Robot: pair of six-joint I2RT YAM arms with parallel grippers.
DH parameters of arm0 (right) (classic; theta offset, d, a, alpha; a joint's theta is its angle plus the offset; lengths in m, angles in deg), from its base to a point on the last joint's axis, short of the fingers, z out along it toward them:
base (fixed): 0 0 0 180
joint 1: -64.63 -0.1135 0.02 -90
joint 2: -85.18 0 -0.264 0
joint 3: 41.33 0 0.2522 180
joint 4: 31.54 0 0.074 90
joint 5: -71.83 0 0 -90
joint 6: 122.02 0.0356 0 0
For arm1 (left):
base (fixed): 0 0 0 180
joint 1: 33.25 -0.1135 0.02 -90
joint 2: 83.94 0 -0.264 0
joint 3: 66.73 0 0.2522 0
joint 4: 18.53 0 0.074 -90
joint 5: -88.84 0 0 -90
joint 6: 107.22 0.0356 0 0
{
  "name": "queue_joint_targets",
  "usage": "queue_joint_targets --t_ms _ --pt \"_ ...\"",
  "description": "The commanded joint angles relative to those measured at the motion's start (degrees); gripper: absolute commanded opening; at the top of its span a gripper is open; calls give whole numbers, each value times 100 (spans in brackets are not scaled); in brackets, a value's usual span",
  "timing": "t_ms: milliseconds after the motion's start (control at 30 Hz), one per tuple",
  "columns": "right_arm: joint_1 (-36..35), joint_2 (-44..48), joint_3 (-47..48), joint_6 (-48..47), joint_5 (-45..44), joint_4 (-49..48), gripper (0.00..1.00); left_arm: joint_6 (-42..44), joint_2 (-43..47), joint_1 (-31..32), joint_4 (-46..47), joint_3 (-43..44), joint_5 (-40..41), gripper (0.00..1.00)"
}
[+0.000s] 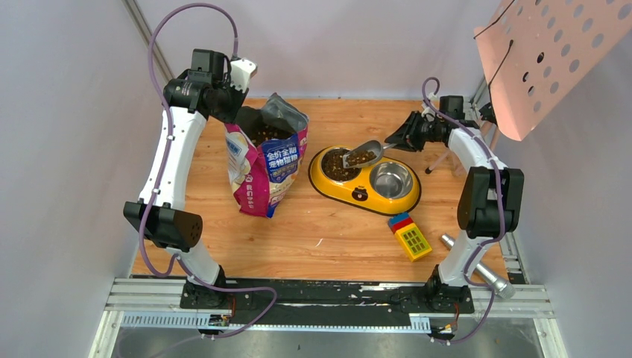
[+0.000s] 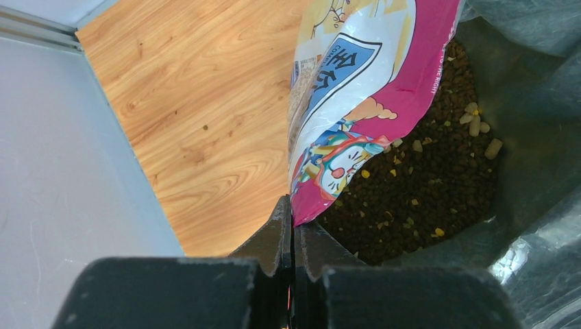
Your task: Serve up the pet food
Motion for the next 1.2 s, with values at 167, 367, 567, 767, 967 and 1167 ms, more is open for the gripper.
queue_joint_targets --t_ms 167,367,567,767,967,1167 --pt "-712 288 275 -838 -1092 312 0 -35 657 -64 691 330 -127 0" --pt "-1093 328 552 -1246 -2031 487 0 -37 699 -63 675 329 -196 0" --pt "-1456 483 666 -1640 -2790 563 0 -38 726 -64 660 336 -228 0" --pt "-1692 668 687 -2000 -3271 626 0 -27 752 -64 638 362 -257 0" --pt "-1727 838 732 -2061 -3363 708 0 -18 787 -64 642 367 -234 0" --pt "-1922 924 804 -2131 -3387 743 0 -10 789 -64 646 376 -222 0"
